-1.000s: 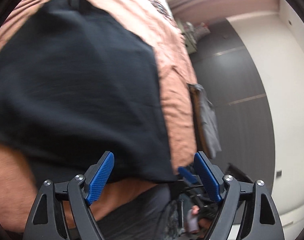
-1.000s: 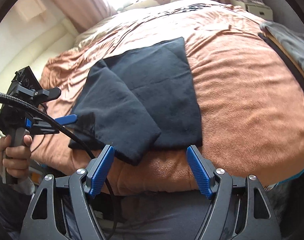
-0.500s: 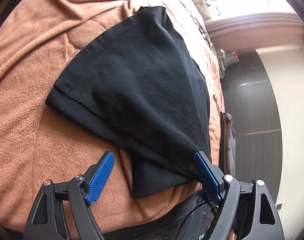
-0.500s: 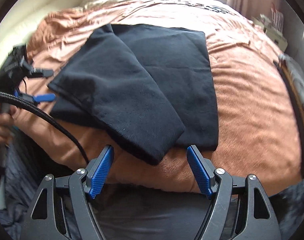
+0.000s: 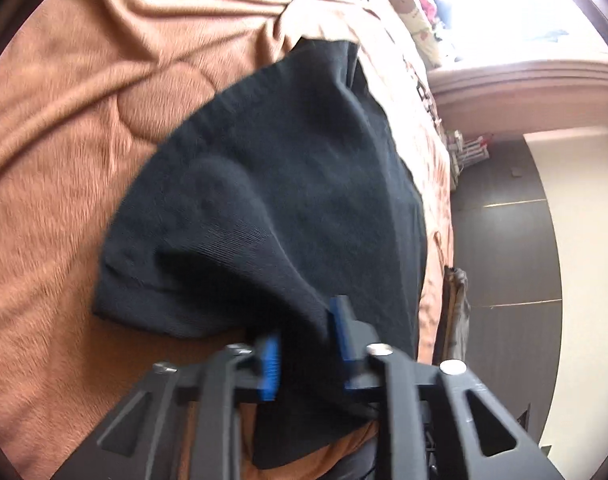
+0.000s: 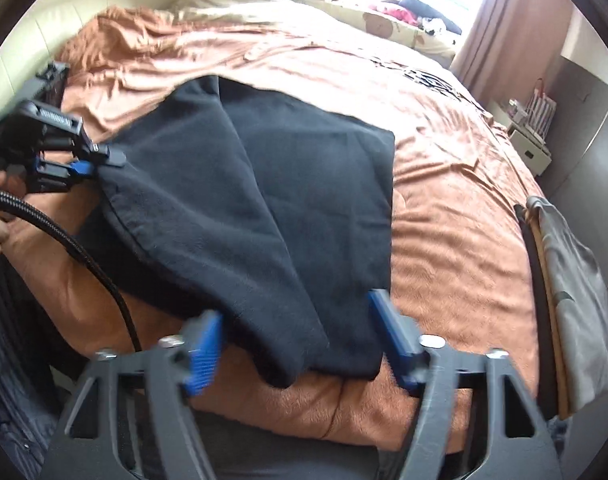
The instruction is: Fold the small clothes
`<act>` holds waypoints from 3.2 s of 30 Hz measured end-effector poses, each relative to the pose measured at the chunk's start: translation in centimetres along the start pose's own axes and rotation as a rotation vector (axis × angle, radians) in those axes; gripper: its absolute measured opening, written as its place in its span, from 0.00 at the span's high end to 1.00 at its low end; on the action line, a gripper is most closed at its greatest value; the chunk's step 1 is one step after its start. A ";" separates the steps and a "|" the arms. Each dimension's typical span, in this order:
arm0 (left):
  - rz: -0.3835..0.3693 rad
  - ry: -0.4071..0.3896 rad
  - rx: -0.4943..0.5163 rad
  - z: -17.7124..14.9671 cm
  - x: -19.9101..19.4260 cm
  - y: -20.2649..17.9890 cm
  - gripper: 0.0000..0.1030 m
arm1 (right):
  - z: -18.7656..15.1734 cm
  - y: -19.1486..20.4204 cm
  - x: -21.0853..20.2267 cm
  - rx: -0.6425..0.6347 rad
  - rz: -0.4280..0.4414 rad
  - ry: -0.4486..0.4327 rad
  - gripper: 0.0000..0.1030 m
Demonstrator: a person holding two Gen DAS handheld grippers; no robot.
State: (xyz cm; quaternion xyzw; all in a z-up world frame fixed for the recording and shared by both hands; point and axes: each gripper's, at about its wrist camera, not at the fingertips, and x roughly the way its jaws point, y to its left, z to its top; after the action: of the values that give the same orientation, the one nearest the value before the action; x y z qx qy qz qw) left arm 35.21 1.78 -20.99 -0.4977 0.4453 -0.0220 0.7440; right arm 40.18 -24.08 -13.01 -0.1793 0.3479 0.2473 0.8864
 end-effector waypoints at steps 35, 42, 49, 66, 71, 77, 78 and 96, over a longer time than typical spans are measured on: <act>0.059 0.064 0.485 6.2 13.0 -22.3 0.91 | -7.2 -13.9 5.4 0.617 0.478 -0.041 0.97; 0.109 0.118 0.496 7.1 18.7 -22.8 0.85 | -8.2 -14.8 6.2 0.658 0.488 -0.036 0.97; 0.030 0.100 0.544 6.9 19.9 -25.0 0.33 | -8.9 -15.0 6.1 0.686 0.488 -0.037 0.97; 0.219 0.160 0.621 1.9 10.4 -14.0 0.33 | -9.6 -15.1 4.9 0.748 0.527 -0.043 0.97; 0.252 0.160 0.598 0.1 6.9 -10.2 0.33 | -9.8 -15.5 4.7 0.790 0.550 -0.030 0.96; 0.280 0.154 0.595 -2.6 4.1 -7.3 0.33 | -10.6 -15.8 4.9 0.833 0.595 -0.020 0.59; 0.278 0.153 0.590 -3.2 3.6 -6.8 0.33 | -10.8 -15.7 4.8 0.839 0.607 -0.027 0.52; 0.276 0.097 0.538 -8.1 1.5 -2.1 0.59 | -9.6 -14.3 4.7 0.844 0.519 -0.009 0.97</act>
State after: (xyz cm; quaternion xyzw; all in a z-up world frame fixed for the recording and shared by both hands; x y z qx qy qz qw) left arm 31.48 -5.86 -21.23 -0.2160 0.5220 -0.0618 0.8228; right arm 46.18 -38.94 -20.89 0.2888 0.4472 0.2979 0.7924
